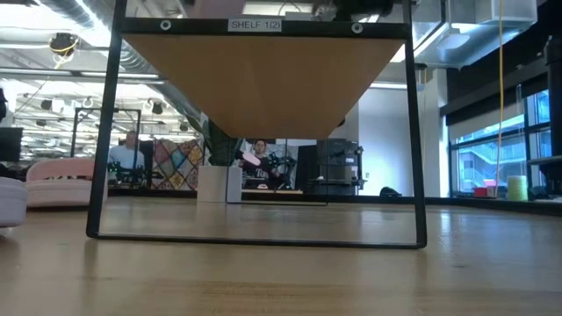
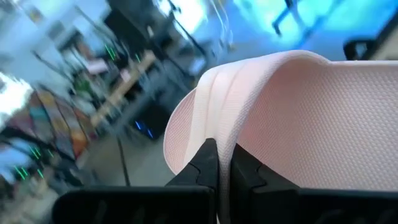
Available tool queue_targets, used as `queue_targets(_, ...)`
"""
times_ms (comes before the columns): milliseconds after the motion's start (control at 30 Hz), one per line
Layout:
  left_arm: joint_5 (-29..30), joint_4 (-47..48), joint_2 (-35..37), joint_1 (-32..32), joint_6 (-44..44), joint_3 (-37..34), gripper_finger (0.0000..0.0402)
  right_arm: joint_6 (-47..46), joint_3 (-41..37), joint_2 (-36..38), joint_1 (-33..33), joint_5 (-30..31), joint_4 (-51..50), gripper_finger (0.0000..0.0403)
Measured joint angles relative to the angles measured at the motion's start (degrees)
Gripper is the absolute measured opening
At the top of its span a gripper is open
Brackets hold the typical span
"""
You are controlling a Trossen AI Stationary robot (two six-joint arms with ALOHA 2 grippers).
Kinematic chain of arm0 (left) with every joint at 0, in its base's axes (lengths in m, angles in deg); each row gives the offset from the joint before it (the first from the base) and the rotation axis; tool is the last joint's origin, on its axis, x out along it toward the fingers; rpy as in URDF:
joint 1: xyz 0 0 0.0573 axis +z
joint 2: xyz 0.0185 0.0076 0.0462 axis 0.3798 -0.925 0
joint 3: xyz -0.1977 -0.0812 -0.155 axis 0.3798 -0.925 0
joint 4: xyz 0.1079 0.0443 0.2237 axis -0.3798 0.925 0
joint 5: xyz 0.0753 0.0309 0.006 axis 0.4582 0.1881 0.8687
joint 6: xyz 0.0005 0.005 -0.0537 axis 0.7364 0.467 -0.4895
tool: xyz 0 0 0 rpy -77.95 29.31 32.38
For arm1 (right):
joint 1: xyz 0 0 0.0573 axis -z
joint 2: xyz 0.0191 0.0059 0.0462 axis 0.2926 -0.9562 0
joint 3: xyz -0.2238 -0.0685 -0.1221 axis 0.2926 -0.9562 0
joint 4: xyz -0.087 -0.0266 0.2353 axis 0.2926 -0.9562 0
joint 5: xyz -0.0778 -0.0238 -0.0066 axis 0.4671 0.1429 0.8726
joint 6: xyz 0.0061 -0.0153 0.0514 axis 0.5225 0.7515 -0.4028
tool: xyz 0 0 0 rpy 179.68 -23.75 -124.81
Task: Pick and place slides into the shelf
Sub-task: Put the pink slide under the shelf
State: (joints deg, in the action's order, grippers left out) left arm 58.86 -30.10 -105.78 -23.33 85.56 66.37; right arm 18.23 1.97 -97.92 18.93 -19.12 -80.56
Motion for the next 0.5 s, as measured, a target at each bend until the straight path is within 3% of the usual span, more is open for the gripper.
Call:
queue_targets(133,2.33,-18.13,-2.51,-0.60,18.11,0.00,0.0002,-8.03,0.02,0.00,0.00,-0.71,7.23,0.0204)
queue_targets(300,3.32,-37.15,-7.98,-0.60,38.82,0.00,0.0002,-8.34,0.02,0.00,0.00,-5.44,10.86,0.0204)
queue_targets(500,3.35,-56.91,-14.68,-0.58,58.10,-0.02,0.0002,-11.25,0.02,-0.02,-0.02,-5.99,12.11,0.0204)
